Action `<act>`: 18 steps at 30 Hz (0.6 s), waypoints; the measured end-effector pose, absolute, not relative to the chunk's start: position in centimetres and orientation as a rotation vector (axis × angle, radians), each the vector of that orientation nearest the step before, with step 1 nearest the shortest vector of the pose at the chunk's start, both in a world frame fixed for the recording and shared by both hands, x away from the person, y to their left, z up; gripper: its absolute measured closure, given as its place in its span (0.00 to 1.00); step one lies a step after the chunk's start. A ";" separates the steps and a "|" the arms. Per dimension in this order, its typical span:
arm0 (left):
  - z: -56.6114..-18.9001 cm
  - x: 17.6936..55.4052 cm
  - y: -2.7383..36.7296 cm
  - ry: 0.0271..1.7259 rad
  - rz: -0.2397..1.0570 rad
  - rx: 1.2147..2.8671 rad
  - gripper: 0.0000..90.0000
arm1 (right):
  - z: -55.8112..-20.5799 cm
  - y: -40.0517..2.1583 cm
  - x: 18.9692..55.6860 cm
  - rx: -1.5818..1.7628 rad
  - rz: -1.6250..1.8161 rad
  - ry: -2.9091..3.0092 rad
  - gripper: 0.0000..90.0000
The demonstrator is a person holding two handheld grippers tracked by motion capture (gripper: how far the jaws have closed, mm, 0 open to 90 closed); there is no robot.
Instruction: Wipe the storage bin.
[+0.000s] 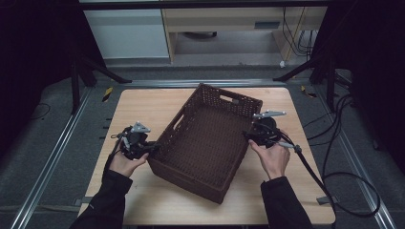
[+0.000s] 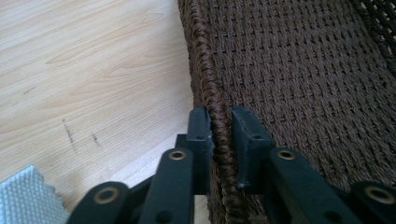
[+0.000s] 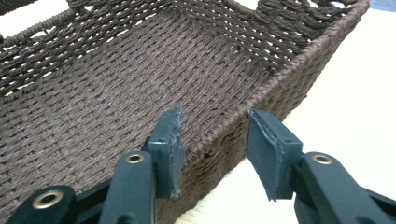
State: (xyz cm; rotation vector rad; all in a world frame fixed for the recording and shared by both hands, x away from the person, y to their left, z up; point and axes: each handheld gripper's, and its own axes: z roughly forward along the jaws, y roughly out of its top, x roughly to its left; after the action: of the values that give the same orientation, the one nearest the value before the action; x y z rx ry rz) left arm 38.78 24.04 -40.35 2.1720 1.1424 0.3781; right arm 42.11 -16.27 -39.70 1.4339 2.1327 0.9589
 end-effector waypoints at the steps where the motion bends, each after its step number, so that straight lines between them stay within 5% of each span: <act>1: -40.2 39.0 24.1 1.146 0.383 2.170 0.82 | -39.8 -16.2 42.2 1.443 0.964 2.137 0.64; 9: -39.9 41.2 23.6 1.147 0.342 2.172 0.72 | -39.8 -16.3 42.6 1.471 0.972 2.128 0.69; 13: -40.3 41.7 23.3 1.139 0.259 2.163 0.84 | -39.9 -16.3 42.9 1.470 0.973 2.120 0.69; 18: -40.3 40.9 22.9 1.147 0.318 2.188 0.87 | -39.8 -16.4 42.9 1.467 0.983 2.116 0.66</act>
State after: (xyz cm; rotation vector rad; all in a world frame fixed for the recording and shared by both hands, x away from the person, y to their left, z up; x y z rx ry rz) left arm 40.92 22.90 -40.28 2.1884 1.1472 0.3182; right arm 42.94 -16.43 -39.82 1.4668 2.1156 0.9831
